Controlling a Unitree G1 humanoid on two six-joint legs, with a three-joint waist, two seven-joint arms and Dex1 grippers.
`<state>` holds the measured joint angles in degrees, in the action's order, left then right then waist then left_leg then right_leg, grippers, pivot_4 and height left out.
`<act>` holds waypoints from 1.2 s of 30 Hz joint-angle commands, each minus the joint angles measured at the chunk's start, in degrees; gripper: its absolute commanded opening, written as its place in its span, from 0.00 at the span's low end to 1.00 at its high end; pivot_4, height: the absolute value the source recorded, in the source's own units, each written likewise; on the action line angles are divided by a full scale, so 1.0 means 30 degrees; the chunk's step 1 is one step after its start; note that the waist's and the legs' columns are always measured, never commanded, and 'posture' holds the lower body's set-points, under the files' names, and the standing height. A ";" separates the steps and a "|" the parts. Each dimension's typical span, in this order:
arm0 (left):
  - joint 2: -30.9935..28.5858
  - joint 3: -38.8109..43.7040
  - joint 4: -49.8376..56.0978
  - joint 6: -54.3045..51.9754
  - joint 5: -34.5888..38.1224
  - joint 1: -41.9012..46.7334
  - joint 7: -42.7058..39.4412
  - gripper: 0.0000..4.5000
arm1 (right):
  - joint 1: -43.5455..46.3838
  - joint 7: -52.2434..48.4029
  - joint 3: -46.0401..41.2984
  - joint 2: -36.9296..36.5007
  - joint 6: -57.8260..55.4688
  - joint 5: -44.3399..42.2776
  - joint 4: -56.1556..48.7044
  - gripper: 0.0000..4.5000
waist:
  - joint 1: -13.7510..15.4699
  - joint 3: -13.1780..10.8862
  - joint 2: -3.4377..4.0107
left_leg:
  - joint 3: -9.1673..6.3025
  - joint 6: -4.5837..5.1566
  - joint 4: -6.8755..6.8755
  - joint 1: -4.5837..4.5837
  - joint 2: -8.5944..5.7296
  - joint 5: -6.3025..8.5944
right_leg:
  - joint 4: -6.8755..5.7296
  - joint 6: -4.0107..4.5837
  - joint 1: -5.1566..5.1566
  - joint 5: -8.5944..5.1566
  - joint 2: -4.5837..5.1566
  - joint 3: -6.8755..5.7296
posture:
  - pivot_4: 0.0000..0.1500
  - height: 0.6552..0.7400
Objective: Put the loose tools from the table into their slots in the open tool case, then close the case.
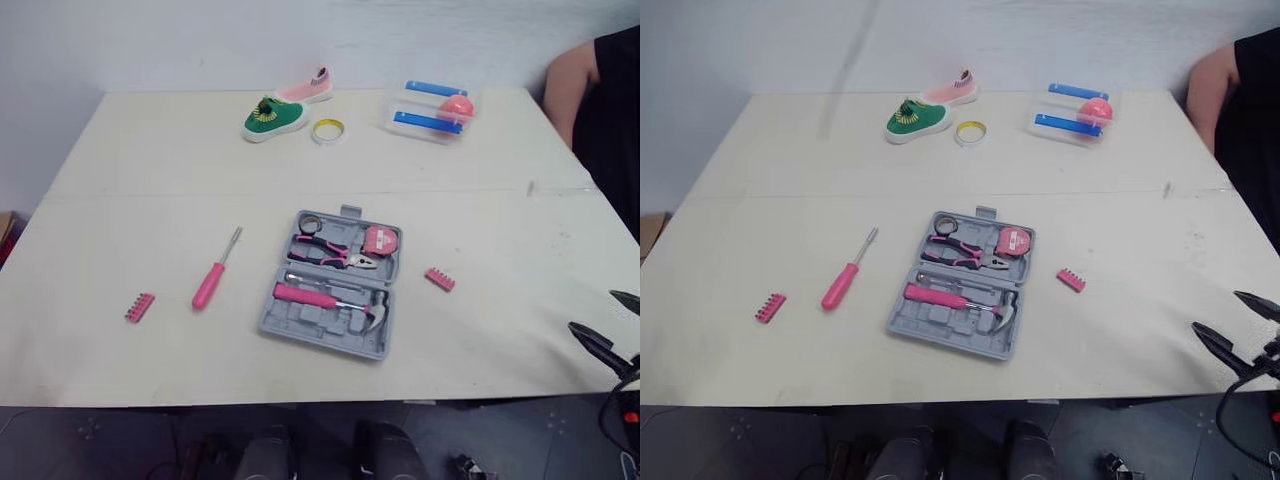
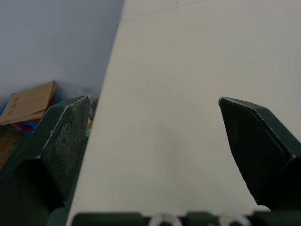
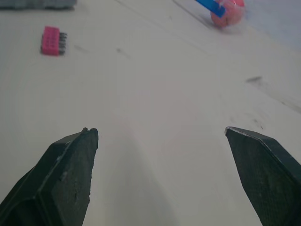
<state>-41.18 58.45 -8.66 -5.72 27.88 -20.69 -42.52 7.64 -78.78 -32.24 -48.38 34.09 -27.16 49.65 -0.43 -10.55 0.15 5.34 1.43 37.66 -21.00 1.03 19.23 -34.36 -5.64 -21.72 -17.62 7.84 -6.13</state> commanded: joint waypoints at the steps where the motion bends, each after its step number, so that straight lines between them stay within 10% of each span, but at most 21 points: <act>1: -0.0205 -0.0920 0.2635 -0.1451 0.0781 0.0625 0.0859 0.98 | 0.0352 -0.1028 0.0781 0.0902 -0.1411 -0.1238 -0.2665 1.00 | -0.0002 -0.0002 0.0002 | 0.0000 -0.0007 0.0000 -0.0002 0.0002 -0.0007 | -0.0012 0.0003 -0.0007 -0.0001 -0.0001 -0.0002 | 1.00 1.00; 10: -0.1251 -0.4093 0.5817 -0.5342 0.1121 0.2303 0.1382 0.98 | -0.0709 -0.0070 0.2978 0.3931 -0.4928 -0.3290 -1.1820 1.00 | 0.0055 -0.0036 0.0052 | 0.0026 -0.0026 -0.0024 -0.0035 0.0002 -0.0128 | -0.0110 0.0009 -0.0054 -0.0005 -0.0034 -0.0015 | 1.00 1.00; 19: -0.1014 -0.7429 0.0958 -0.3041 -0.0948 0.2964 -0.1212 0.98 | -0.1039 0.0879 0.5543 0.4932 -0.8482 -0.4721 -1.8657 1.00 | 0.0068 -0.0049 0.0040 | 0.0082 -0.0069 -0.0018 -0.0038 0.0000 -0.0119 | -0.0115 0.0016 -0.0121 -0.0010 -0.0046 0.0015 | 1.00 1.00; 36: -0.0140 -1.0177 -0.2134 -0.1715 -0.2311 0.5646 -0.0453 0.98 | -0.1024 0.2992 0.6209 0.4730 -1.0307 -0.4087 -2.1591 1.00 | 0.0118 -0.0018 -0.0043 | 0.0141 -0.0021 0.0003 -0.0071 -0.0019 -0.0203 | -0.0254 0.0017 -0.0217 -0.0007 -0.0011 0.0037 | 1.00 1.00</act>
<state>-41.42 28.22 -14.11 -10.70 21.58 -3.31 -44.12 4.39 -70.41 -13.36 -33.46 3.38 -39.12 -12.80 -0.08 -10.60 0.02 5.77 1.36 37.67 -21.21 0.98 18.61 -35.14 -5.59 -22.38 -17.65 7.81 -6.01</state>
